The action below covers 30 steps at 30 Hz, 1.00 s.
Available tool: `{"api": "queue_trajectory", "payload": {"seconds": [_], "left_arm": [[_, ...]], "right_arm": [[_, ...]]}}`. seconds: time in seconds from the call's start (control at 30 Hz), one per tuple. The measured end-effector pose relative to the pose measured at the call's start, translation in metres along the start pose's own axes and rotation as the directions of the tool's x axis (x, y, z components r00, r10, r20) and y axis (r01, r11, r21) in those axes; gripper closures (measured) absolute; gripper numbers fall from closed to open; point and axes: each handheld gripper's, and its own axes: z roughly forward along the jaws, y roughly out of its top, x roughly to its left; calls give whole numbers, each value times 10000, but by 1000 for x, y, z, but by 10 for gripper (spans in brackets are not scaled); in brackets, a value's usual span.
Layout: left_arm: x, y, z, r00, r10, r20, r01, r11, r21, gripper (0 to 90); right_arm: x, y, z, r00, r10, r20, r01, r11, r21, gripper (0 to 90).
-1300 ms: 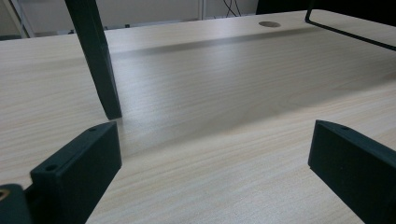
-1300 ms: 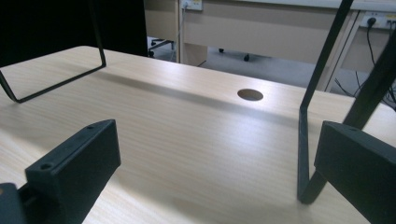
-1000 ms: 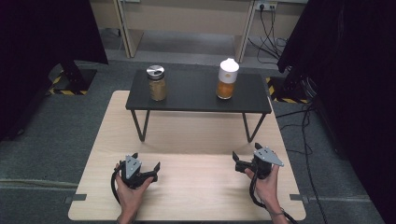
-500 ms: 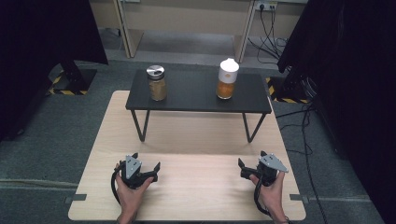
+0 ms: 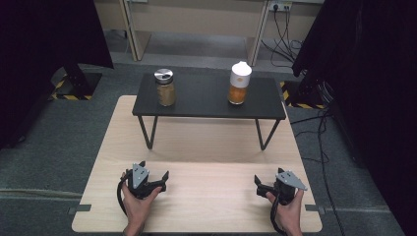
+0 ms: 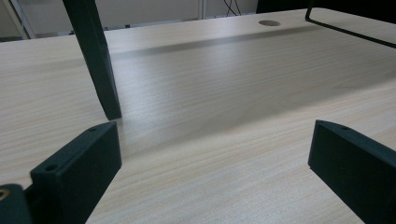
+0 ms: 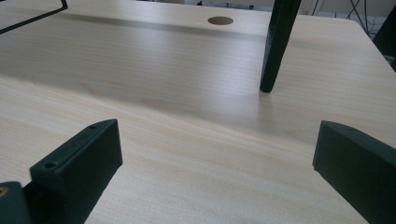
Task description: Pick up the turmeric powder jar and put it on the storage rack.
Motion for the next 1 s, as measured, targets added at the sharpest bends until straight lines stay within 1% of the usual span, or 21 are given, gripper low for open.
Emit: {"api": "queue_trajectory", "payload": {"seconds": [0.1, 0.47, 0.63, 0.8, 1.0], "left_arm": [[0, 0, 0, 10000, 15, -3, -15, 10000, 5, 18], [0, 1, 0, 10000, -16, 29, 16, 10000, 30, 18], [0, 1, 1, 10000, -17, 24, 17, 10000, 51, 18], [0, 1, 1, 10000, 26, 15, -26, 10000, 71, 18], [1, 2, 1, 10000, -70, 58, 70, 9999, 132, 18]], "right_arm": [[1, -1, -1, 10000, -56, 7, 56, 10000, 58, 14], [1, -9, 3, 9998, 18, -182, -16, 9999, 100, 14], [0, -12, 3, 9998, 91, -194, -91, 9999, -49, 15], [-5, -15, 2, 9989, 271, -382, -279, 9994, -204, 15], [-9, -16, 1, 9978, 340, -566, -355, 9991, -242, 14]]}}
